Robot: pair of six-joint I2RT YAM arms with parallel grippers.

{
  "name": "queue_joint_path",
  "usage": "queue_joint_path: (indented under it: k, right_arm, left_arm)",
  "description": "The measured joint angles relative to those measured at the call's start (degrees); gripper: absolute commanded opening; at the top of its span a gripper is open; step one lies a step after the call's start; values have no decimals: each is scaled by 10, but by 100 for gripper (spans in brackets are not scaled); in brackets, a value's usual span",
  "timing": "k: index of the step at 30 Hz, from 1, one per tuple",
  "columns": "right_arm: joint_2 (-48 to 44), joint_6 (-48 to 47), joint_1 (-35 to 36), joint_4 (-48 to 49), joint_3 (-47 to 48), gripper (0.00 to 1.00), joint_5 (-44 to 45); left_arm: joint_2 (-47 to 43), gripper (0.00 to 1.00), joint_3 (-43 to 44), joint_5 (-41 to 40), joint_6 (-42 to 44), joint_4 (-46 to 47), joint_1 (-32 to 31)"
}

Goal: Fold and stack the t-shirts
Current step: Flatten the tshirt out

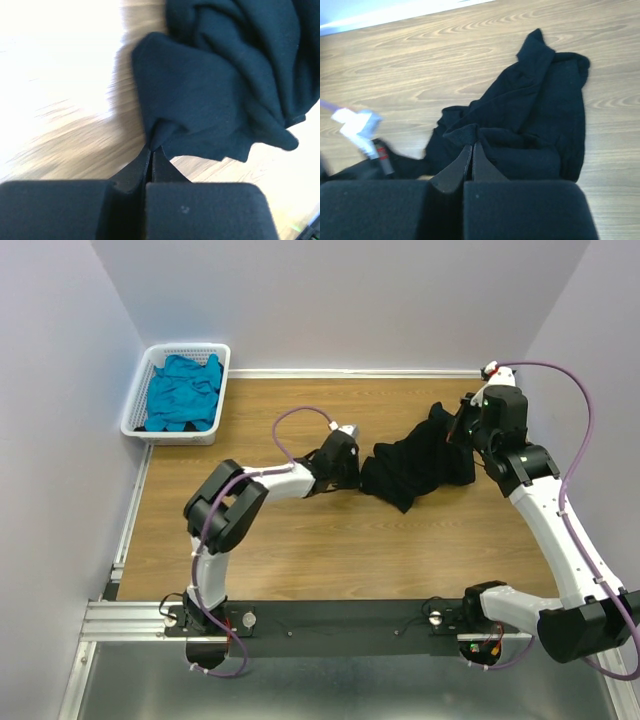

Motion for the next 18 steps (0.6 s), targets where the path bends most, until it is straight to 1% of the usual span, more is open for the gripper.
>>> queue_joint_path:
  k: [2,3,6,7,10,12,15,18]
  right_arm:
    - [0,-1,0,0,0,1,13]
    - [0,-1,0,0,0,1,22]
    - [-3,-2,0,0,0,1,54]
    - [-5,-2,0,0,0,1,57]
    - [-5,-4,0,0,0,1,52]
    - [-3,-3,0,0,0,1,41]
    - [2,0,0,0,0,1,24]
    - [6,2,0,1,-2,1,13]
  left_arm:
    - [-30,0,-17,-16,7,-12,7]
    - [-63,0,-32,-28,12,-24,19]
    - [-177,0,-64,-61,32,-49,66]
    - [-237,0,-69,-78,43,-56,95]
    - [-373,0,-60,-132,79,-72,161]
    - [-438,0,-44,-155,101,-80,185]
    - [-490,0,-29,-174,126,-96,204]
    - [-511,0,-28,-188,144,-127,226]
